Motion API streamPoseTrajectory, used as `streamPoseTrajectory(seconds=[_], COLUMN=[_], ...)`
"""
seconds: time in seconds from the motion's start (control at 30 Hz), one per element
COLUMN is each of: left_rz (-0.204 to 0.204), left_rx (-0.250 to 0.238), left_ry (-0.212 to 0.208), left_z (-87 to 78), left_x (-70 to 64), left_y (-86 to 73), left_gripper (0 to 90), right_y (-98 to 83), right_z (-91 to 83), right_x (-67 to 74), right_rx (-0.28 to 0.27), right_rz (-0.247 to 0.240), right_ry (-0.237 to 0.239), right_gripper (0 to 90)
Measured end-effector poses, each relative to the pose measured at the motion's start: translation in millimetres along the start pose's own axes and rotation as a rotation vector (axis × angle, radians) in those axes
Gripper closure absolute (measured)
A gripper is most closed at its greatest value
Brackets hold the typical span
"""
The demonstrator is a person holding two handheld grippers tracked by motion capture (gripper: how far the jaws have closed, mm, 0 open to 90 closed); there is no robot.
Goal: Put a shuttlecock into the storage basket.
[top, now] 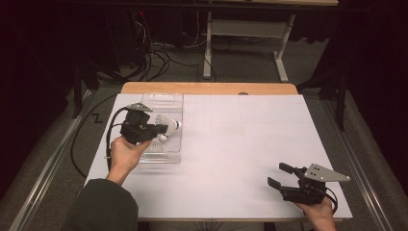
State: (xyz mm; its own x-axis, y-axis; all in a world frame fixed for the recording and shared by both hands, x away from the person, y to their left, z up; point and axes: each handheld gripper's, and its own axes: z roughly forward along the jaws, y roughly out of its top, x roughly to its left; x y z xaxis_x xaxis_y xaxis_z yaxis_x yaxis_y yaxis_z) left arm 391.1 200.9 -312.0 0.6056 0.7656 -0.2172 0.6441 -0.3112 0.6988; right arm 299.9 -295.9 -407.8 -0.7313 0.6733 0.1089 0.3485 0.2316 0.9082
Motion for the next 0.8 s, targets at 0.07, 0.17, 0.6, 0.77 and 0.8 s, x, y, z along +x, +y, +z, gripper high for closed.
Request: streamPoseTrajectory(seconds=[0.07,0.17,0.6,0.77,0.8], left_rz=[-0.006,-0.016,-0.058,-0.083,-0.088], left_rx=[0.002,0.005,0.023,0.026,0.026], left_ry=[0.01,0.025,0.082,0.095,0.098], left_z=[0.7,2.3,7.4,8.0,8.1], left_x=[2.8,5.9,17.3,23.1,24.6], left_y=[0.0,0.0,-1.2,-3.2,-3.7], left_gripper=[90.0,90.0,90.0,90.0,90.0], right_y=[-0.1,0.0,0.4,0.3,0.3], right_z=[0.0,-0.1,0.0,0.5,0.6], right_x=[-0.2,-0.5,-0.1,-0.4,-0.5], right_rx=[0.0,-0.001,-0.001,0.001,0.001], right_rz=[0.0,0.0,-0.003,-0.001,-0.001], right_ry=[0.0,0.0,-0.001,0.0,0.001], right_gripper=[27.1,27.0,27.1,27.1,27.1])
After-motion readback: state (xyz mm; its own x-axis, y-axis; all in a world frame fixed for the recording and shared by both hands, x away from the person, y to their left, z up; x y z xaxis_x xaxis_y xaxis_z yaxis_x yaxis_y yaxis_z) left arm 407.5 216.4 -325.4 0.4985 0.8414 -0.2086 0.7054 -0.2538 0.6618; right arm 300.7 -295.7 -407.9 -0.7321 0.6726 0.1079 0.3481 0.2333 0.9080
